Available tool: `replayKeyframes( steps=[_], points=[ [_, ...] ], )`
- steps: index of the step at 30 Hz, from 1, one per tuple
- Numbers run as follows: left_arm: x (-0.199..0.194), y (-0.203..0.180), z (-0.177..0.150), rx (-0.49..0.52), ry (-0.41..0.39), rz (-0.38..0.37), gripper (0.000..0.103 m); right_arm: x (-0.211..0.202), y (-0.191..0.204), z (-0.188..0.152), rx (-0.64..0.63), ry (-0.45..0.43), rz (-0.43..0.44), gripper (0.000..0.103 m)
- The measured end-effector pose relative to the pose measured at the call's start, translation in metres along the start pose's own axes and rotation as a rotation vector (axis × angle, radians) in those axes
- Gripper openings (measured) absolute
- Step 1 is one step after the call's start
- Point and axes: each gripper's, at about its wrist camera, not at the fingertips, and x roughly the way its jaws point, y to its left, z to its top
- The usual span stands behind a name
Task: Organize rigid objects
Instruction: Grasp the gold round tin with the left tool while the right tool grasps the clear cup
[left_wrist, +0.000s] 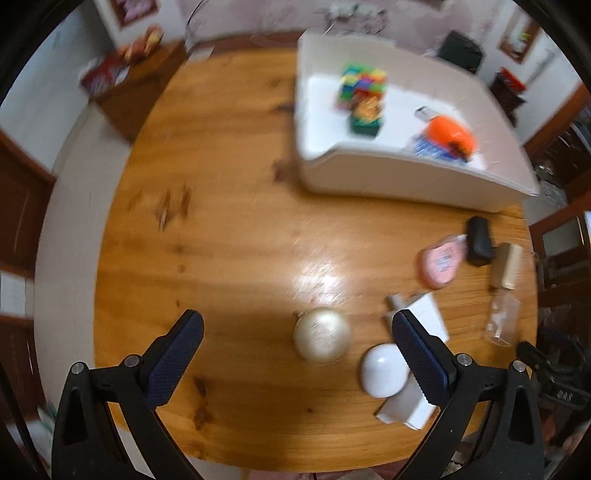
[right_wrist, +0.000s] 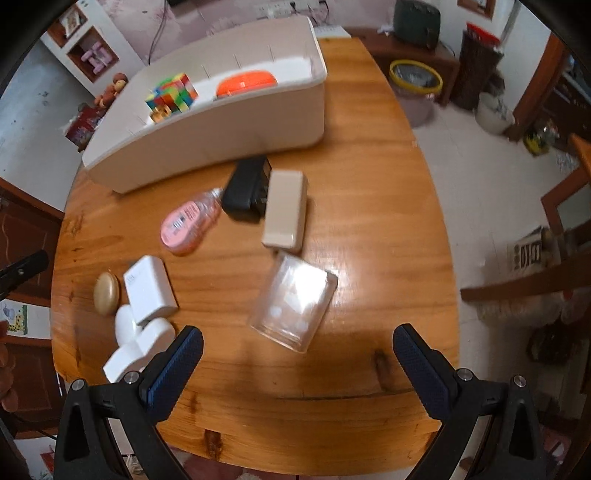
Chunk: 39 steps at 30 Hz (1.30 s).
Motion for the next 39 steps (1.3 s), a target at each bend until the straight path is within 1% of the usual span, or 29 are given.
replayKeyframes(
  steps=[1, 3, 6, 10, 13, 16, 20, 22, 23, 24, 25, 27, 28, 29, 30, 31, 32, 33, 34, 36, 39],
  points=[
    [0.009, 0.005, -0.001, -0.025, 0.030, 0.000, 0.101, 0.004, -0.001, -0.002, 0.004, 0.009, 0.007, 0.102],
    [0.025, 0.012, -0.003, -0.071, 0.081, -0.002, 0.101, 0.008, -0.003, -0.004, 0.008, 0.020, 0.013, 0.096],
    [0.045, 0.014, -0.007, -0.111, 0.144, -0.022, 0.100, 0.015, -0.006, -0.005, 0.032, 0.033, 0.013, 0.096],
    [0.061, 0.005, -0.013, -0.119, 0.190, -0.037, 0.100, 0.021, -0.011, -0.004, 0.059, 0.041, 0.015, 0.096],
    [0.070, -0.001, -0.016, -0.124, 0.213, -0.045, 0.100, 0.026, -0.013, -0.002, 0.075, 0.048, 0.018, 0.092],
    [0.077, -0.004, -0.020, -0.139, 0.240, -0.061, 0.100, 0.032, -0.011, 0.007, 0.102, 0.058, 0.026, 0.092],
    [0.083, -0.008, -0.027, -0.148, 0.258, -0.055, 0.100, 0.041, -0.007, 0.015, 0.133, 0.076, 0.032, 0.092],
    [0.086, -0.009, -0.030, -0.154, 0.267, -0.045, 0.100, 0.044, -0.003, 0.017, 0.137, 0.084, 0.030, 0.088],
    [0.087, -0.010, -0.030, -0.156, 0.266, -0.035, 0.100, 0.046, -0.001, 0.018, 0.134, 0.096, 0.022, 0.083],
    [0.088, -0.012, -0.031, -0.154, 0.262, -0.026, 0.100, 0.050, 0.002, 0.019, 0.129, 0.111, 0.001, 0.077],
    [0.088, -0.013, -0.033, -0.151, 0.261, -0.017, 0.100, 0.054, 0.004, 0.019, 0.120, 0.127, -0.022, 0.075],
    [0.089, -0.016, -0.032, -0.145, 0.258, 0.001, 0.099, 0.054, 0.010, 0.021, 0.097, 0.112, -0.040, 0.069],
    [0.089, -0.017, -0.033, -0.141, 0.255, 0.016, 0.096, 0.054, 0.015, 0.021, 0.086, 0.110, -0.048, 0.067],
    [0.088, -0.019, -0.033, -0.133, 0.252, 0.041, 0.093, 0.054, 0.017, 0.021, 0.076, 0.105, -0.063, 0.061],
    [0.087, -0.021, -0.034, -0.122, 0.245, 0.045, 0.091, 0.054, 0.019, 0.021, 0.066, 0.099, -0.081, 0.059],
    [0.085, -0.023, -0.034, -0.113, 0.240, 0.044, 0.085, 0.054, 0.020, 0.021, 0.062, 0.097, -0.080, 0.059],
    [0.082, -0.026, -0.033, -0.101, 0.232, 0.043, 0.075, 0.054, 0.020, 0.021, 0.063, 0.097, -0.077, 0.059],
    [0.079, -0.030, -0.033, -0.086, 0.221, 0.040, 0.069, 0.053, 0.020, 0.021, 0.061, 0.096, -0.073, 0.059],
    [0.076, -0.032, -0.033, -0.073, 0.212, 0.041, 0.059, 0.053, 0.020, 0.020, 0.058, 0.095, -0.070, 0.058],
    [0.076, -0.038, -0.034, -0.048, 0.210, 0.063, 0.059, 0.052, 0.019, 0.019, 0.055, 0.092, -0.049, 0.058],
    [0.074, -0.043, -0.036, -0.030, 0.199, 0.072, 0.059, 0.046, 0.017, 0.019, 0.047, 0.074, -0.024, 0.057]
  ],
)
